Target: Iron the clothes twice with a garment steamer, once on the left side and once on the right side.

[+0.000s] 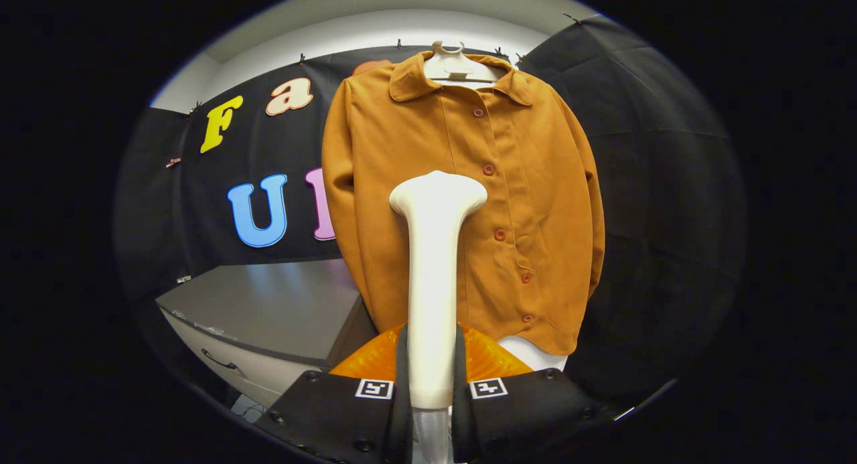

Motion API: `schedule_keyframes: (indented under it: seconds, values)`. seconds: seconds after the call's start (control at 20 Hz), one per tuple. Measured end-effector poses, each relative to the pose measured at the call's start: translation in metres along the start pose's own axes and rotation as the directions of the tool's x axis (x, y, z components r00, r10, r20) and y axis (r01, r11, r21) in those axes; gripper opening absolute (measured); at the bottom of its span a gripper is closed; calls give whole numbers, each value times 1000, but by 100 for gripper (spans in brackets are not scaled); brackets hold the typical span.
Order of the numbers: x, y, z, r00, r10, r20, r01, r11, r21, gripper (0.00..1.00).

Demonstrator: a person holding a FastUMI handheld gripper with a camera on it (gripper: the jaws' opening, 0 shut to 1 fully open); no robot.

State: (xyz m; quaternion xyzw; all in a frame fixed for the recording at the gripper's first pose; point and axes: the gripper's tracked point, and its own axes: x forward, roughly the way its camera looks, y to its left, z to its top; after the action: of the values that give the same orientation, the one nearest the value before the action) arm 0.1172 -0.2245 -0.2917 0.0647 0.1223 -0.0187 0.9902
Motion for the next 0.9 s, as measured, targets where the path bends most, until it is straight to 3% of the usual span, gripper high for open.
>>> schedule_keyframes:
  seconds: [0.5, 0.9]
  values:
    - [-16, -29, -113, 977, -43, -210, 45, 999, 3, 27]
    - [-33, -39, -152, 955, -46, -292, 46, 999, -6, 27]
